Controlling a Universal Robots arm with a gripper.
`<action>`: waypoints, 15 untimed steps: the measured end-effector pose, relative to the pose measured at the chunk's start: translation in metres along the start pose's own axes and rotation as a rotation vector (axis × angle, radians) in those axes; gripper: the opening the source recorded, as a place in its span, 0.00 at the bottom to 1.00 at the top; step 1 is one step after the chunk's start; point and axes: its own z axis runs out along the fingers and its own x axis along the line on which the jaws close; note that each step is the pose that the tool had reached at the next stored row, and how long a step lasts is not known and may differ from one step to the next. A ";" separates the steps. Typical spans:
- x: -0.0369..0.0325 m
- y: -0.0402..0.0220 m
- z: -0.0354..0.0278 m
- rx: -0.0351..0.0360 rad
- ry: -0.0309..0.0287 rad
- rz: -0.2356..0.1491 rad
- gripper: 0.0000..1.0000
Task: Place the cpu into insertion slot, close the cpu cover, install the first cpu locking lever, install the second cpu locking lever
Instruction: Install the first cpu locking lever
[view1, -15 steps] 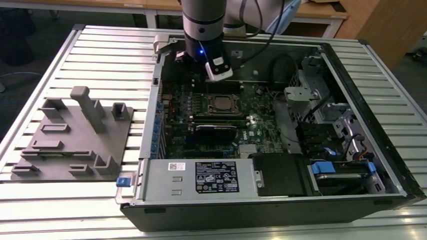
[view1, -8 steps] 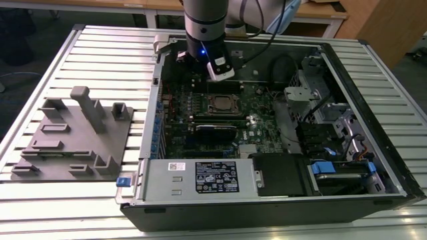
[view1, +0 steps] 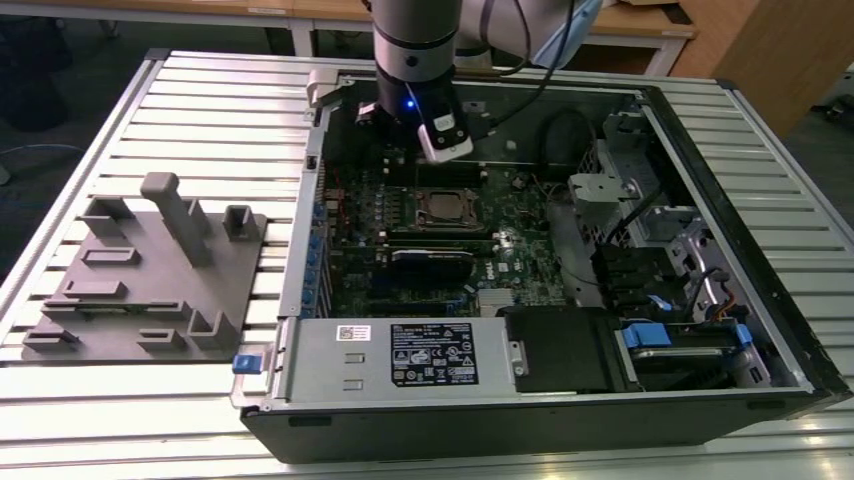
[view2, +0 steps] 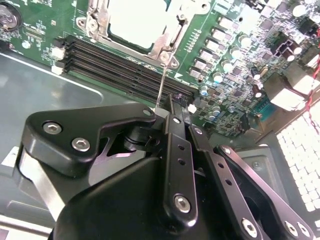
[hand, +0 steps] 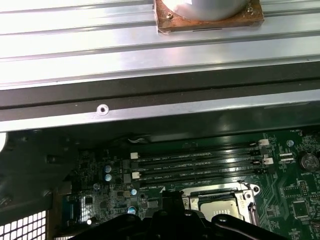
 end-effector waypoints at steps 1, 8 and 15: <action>-0.0014 0.0002 0.0001 0.0000 0.0001 0.000 0.11; -0.0115 0.0013 0.0005 0.0000 0.0006 0.000 0.11; -0.0140 0.0016 0.0006 0.0000 0.0005 0.000 0.11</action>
